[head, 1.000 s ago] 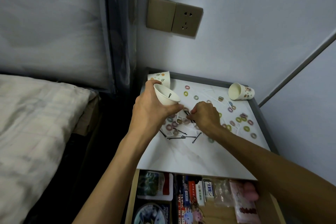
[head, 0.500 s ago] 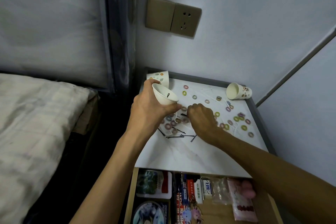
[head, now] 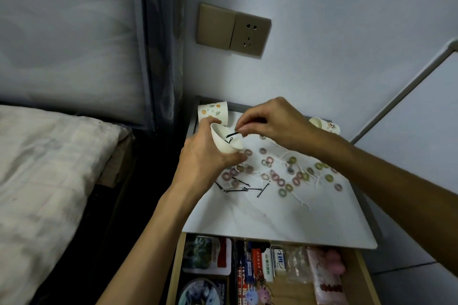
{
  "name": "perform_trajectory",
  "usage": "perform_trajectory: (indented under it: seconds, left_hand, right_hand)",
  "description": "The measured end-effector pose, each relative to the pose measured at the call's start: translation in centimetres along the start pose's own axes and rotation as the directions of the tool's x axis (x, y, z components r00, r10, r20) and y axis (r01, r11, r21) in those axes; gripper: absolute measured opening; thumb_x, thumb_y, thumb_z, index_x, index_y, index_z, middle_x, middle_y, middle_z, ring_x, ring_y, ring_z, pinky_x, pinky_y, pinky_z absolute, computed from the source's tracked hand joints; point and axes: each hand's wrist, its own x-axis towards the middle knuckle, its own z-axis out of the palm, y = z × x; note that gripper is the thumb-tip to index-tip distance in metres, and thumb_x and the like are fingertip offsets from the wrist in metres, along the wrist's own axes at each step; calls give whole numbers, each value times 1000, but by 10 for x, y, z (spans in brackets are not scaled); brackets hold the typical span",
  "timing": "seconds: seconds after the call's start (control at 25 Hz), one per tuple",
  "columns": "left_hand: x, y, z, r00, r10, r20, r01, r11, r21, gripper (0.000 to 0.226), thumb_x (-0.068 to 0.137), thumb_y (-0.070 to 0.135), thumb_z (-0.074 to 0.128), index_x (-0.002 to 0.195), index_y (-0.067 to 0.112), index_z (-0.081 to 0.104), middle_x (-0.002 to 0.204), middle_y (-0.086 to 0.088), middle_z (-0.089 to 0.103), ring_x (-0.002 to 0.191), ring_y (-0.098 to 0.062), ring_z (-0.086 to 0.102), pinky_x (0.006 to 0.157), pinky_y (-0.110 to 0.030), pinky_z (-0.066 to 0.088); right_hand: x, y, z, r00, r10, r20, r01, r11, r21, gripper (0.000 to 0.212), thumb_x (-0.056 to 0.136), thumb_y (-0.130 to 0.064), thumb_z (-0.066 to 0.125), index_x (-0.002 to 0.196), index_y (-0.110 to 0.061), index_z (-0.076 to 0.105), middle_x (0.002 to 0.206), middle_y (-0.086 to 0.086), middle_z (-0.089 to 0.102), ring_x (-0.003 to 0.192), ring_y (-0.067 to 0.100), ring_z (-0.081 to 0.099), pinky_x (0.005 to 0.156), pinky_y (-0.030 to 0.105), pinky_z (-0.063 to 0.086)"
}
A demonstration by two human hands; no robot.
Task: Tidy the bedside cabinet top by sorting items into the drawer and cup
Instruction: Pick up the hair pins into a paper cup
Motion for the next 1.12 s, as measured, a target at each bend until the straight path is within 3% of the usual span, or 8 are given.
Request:
perform_trajectory:
  seconds: [0.08,0.16,0.28,0.36,0.48,0.72,1.0,1.12]
  left_hand:
    - [-2,1,2,999,22,23,-22,1000,16,78,55,41,89,121,32,49,96,9,66,84,-9,63,69,-33,55]
    - [-3,1,2,999,24,22,-24,1000,5,75,54,39,90,118,34,51,93,10,66,82,-8,64,70,-35,56]
    - [-2,-2,-2,1000,4,-9,-5,1000,-30,76,52,39,92,116,36,51,97,12,65,87,-9,64,74,-36,56]
    - [-3,-2,-4,1000,-6,-25,5,999,-43,78,52,40,92,117,36,51,98,11,65,87,-10,64,74,-39,58]
    - [-2,-2,-6,999,-8,-41,6,999,-51,80,52,40,93,119,34,50,102,8,65,89,-12,65,76,-40,58]
    - [-2,1,-3,999,-7,-33,6,999,-33,80,54,40,92,122,31,50,106,4,64,94,-19,64,79,-43,57]
    - [-2,2,-3,999,-7,-34,7,1000,-20,81,55,43,91,122,30,49,106,4,63,97,-21,63,80,-44,57]
    - [-2,2,-4,999,-6,-35,5,1000,-10,81,55,44,91,122,30,49,106,4,63,97,-21,62,80,-44,57]
  right_hand:
    - [3,-10,-1,996,-31,83,32,999,-9,14,82,-18,76,95,-22,78,80,-14,74,72,-3,66,68,13,49]
    - [2,-7,0,999,-32,13,29,986,163,15,83,-12,74,96,-17,76,82,-6,75,69,5,68,68,21,54]
    - [-17,26,8,980,170,-103,-117,911,395,10,84,-5,71,91,-11,73,78,2,73,62,10,65,56,21,51]
    - [-42,57,26,968,248,27,-250,959,138,13,83,-8,73,90,-19,74,79,-4,74,64,5,65,56,17,52]
    - [-73,90,56,957,222,188,-168,949,-266,18,77,-15,80,94,-18,76,90,-5,71,75,2,60,72,19,51]
    - [-84,100,80,964,217,153,-182,960,-212,7,75,-23,78,77,-27,72,80,-15,63,75,-1,56,67,24,46]
    - [-79,92,98,965,262,31,-252,951,-178,20,76,-28,80,91,-25,68,87,-16,58,81,-1,53,71,21,43]
    - [-82,86,104,964,266,-21,-266,952,-152,11,77,-26,78,84,-25,70,85,-14,61,80,1,56,71,22,44]
